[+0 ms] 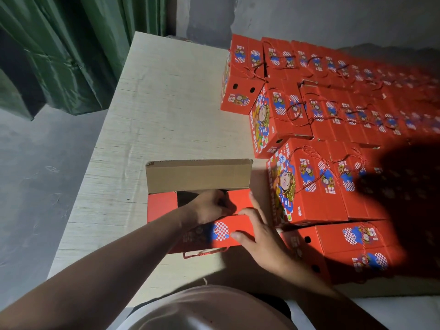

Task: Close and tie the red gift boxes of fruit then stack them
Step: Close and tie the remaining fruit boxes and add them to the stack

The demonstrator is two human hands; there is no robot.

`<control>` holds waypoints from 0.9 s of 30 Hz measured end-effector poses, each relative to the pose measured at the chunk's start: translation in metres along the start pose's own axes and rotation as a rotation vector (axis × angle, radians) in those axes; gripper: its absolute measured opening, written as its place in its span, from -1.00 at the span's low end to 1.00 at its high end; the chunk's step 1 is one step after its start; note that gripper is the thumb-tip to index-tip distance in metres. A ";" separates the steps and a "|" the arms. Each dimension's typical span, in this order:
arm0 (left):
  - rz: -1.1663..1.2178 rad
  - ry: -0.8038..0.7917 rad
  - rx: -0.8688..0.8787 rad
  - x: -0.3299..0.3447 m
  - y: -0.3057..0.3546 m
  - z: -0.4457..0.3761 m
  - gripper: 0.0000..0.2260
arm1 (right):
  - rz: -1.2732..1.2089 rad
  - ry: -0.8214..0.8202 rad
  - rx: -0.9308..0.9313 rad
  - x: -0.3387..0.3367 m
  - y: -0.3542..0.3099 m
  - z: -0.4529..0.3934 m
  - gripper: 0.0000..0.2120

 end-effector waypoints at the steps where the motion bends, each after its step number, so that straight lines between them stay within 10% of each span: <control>1: -0.007 0.001 -0.004 -0.001 0.001 0.001 -0.87 | -0.002 -0.002 -0.002 -0.001 0.000 0.000 -0.62; 13: -0.838 0.163 0.326 0.006 0.055 0.087 -0.59 | 0.014 0.012 0.032 0.003 0.006 -0.003 -0.58; 19: -0.654 0.746 0.250 -0.040 0.015 0.175 -0.60 | -0.060 0.042 -0.008 0.003 0.003 -0.003 -0.59; 27: -0.758 0.354 0.151 -0.028 -0.052 0.189 -0.30 | -0.007 0.059 -0.016 0.001 0.004 -0.003 -0.61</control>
Point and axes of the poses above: each hand's wrist, its own z-axis away from the middle knuckle, its own x-axis out of the palm, y = z × x, the point moved 3 cm from there along -z, towards the middle knuckle, and after that the axes turned 12 degrees about x, right-handed, at the moved point
